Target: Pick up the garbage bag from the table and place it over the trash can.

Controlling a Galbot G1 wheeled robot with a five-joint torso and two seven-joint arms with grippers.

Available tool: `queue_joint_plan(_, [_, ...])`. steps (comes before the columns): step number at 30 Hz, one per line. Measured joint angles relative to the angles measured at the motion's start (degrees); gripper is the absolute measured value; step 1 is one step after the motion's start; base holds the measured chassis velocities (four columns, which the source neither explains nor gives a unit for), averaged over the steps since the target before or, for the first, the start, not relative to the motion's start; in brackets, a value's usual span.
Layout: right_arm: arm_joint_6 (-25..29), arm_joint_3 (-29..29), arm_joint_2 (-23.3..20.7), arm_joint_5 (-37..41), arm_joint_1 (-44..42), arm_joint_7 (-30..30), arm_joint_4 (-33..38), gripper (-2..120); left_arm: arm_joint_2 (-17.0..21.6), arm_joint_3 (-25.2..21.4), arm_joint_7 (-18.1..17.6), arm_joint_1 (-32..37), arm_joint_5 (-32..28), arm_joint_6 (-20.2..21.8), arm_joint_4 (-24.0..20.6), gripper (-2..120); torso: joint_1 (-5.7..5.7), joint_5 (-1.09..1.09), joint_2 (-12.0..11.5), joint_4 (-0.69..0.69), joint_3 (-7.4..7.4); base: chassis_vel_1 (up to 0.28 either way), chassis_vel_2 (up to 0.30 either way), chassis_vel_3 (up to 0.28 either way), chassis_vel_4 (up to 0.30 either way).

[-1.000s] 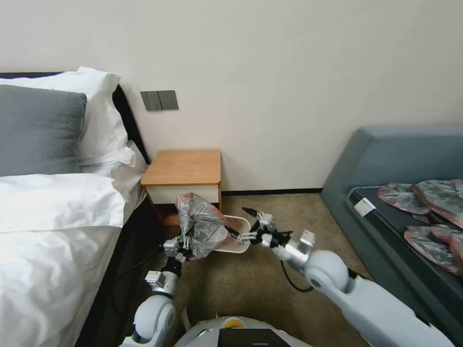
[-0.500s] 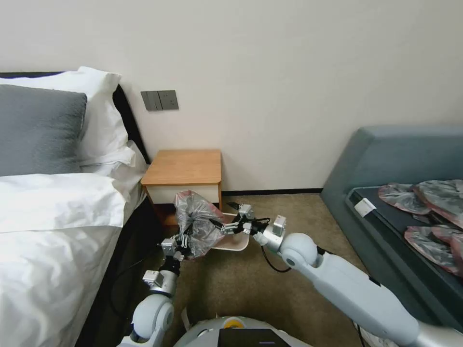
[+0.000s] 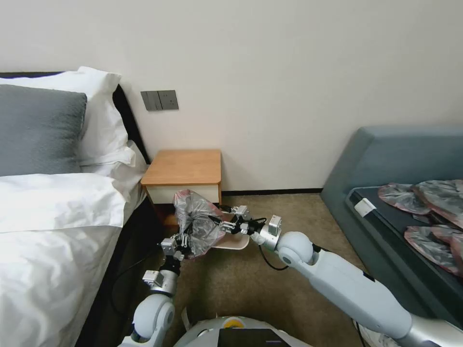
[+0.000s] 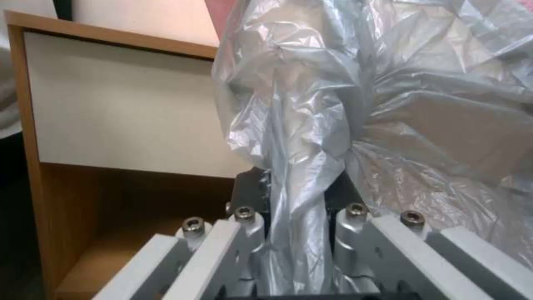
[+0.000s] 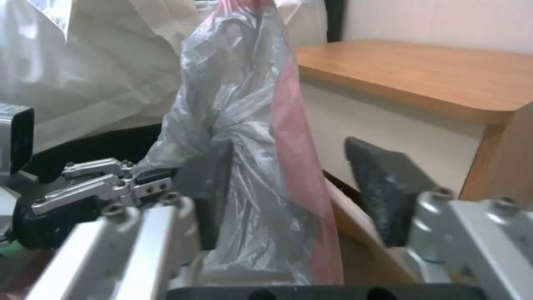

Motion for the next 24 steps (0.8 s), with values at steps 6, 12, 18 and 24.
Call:
queue_joint_plan(6, [0.2, 0.1, 0.0, -0.5, -0.4, 0.0, 0.2, 30, -0.1, 0.0, 0.1, 0.1, 0.0, 0.0, 0.0, 10, 0.0, 0.0, 0.0, 0.0, 0.0, 0.0, 0.0, 0.0, 0.0])
queue_joint_plan(12, [0.4, 0.4, 0.1, -0.8, -0.6, 0.0, 0.3, 12, -0.1, 0.0, 0.1, 0.1, 0.0, 0.0, 0.0, 10, 0.0, 0.0, 0.0, 0.0, 0.0, 0.0, 0.0, 0.0, 0.0])
queue_joint_plan(18, [0.5, 0.5, 0.1, -1.0, -0.8, -0.1, 0.4, 0, -0.1, 0.0, 0.1, 0.2, 0.3, 0.0, 0.0, 10, 0.0, 0.0, 0.0, 0.0, 0.0, 0.0, 0.0, 0.0, 0.0])
queue_joint_plan(24, [0.6, 1.2, -0.1, -1.0, 0.0, -0.1, 0.1, 0, 0.1, -0.3, 1.6, 0.3, 2.0, -1.7, 0.6, 10, 0.0, 0.0, 0.0, 0.0, 0.0, 0.0, 0.0, 0.0, 0.0])
